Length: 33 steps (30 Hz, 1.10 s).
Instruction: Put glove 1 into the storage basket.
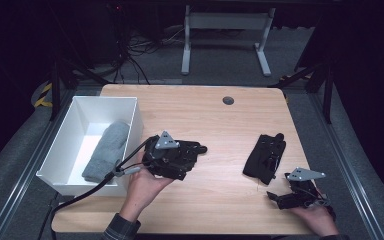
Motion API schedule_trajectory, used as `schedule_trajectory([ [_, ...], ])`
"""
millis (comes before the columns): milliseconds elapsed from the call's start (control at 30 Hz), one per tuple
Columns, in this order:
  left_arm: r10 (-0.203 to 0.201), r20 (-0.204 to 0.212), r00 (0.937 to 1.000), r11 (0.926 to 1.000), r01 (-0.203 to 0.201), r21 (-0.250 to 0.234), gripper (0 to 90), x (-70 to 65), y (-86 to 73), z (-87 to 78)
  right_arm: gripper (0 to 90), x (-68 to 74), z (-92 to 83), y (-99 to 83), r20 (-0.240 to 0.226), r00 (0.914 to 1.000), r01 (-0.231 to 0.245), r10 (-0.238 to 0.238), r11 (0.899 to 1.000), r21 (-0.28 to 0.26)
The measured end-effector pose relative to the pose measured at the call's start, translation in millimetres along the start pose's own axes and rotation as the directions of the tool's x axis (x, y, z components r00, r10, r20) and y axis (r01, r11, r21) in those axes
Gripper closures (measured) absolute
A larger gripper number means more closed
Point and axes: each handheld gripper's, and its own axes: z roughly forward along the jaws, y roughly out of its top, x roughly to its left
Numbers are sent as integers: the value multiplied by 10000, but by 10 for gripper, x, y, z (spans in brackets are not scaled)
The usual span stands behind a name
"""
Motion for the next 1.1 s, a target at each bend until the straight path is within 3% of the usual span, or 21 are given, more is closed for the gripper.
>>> schedule_trajectory([
  [200,222,132,9997,9988,-227,445,97,-68,-162,207,48,19,-30,74,72,9999,99,-100,9999,29],
  [333,299,352,9989,9974,-322,648,97,-99,-258,329,92,12,-57,143,83,9999,73,-71,9998,-188],
  [500,405,338,9986,9943,-436,972,97,-74,-421,439,176,-16,-77,241,-5,9999,-146,146,9985,-533],
  [700,574,191,9982,9881,-596,1415,97,-14,-575,517,408,-61,-41,374,-116,9998,-159,150,9961,-863],
  [800,349,367,9987,9891,-398,1419,97,8,-643,560,606,-77,-7,444,-40,9999,-100,96,9956,-927],
  [867,555,188,9983,9869,-577,1509,97,1,-676,583,730,-93,20,497,92,10000,-15,23,9962,-876],
  [900,555,188,9983,9869,-577,1509,97,1,-676,583,730,-93,20,497,92,10000,-15,23,9962,-876],
  [1033,819,18,9966,9802,-809,1807,88,-1,-766,626,898,-155,111,612,112,9999,-121,130,9972,-737],
  [1100,845,-6,9964,9789,-829,1870,78,11,-768,631,900,-159,173,665,158,9999,-38,48,9980,-629],
])
